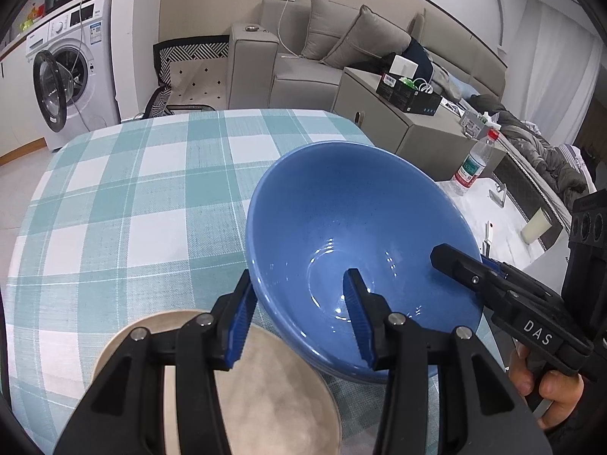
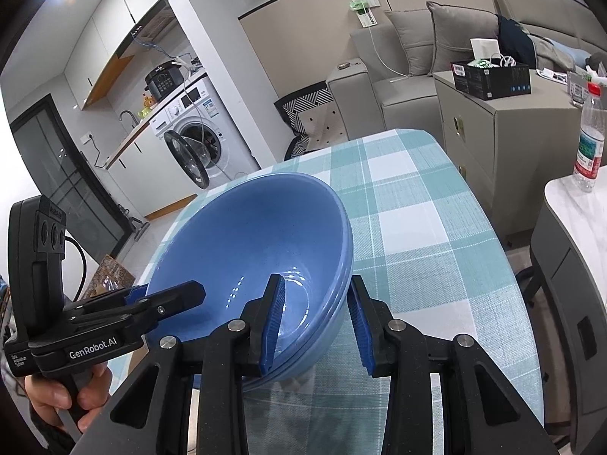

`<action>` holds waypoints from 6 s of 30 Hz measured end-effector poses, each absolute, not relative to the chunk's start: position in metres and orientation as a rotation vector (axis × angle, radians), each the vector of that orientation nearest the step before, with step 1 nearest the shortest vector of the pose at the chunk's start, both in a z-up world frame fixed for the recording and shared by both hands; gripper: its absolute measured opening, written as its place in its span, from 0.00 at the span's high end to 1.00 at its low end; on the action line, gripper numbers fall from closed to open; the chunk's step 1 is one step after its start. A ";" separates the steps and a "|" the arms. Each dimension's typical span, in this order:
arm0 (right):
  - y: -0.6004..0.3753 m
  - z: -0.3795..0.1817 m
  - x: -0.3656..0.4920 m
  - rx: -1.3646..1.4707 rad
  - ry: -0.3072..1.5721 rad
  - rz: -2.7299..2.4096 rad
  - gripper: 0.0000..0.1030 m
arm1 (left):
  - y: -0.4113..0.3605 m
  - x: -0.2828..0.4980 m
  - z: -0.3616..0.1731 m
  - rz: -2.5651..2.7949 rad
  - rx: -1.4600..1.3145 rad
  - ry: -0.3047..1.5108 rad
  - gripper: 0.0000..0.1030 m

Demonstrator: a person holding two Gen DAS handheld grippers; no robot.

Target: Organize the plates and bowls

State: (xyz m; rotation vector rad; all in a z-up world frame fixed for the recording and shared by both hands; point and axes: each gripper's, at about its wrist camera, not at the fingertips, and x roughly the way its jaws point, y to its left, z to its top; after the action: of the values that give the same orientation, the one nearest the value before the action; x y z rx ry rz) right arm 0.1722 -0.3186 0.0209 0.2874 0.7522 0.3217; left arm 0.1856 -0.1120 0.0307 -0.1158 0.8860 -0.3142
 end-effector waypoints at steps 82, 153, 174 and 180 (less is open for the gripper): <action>-0.193 0.013 0.137 0.202 0.794 0.574 0.66 | 0.010 0.103 0.016 -0.152 -0.219 0.837 0.56; -0.223 -0.018 0.025 -0.049 0.448 0.625 0.01 | 0.038 0.004 -0.022 -0.068 -0.008 0.455 0.00; -0.219 -0.018 0.015 -0.067 0.407 0.634 0.01 | 0.033 0.005 -0.034 -0.096 -0.013 0.452 0.00; -0.217 -0.018 0.014 -0.077 0.398 0.635 0.01 | 0.031 0.005 -0.035 -0.095 -0.015 0.451 0.00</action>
State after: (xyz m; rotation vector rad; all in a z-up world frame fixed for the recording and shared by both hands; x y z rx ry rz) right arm 0.0143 -0.2170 -0.0179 -0.0768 0.3982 0.6355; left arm 0.0046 0.0313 -0.0345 -0.0148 0.4511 -0.0954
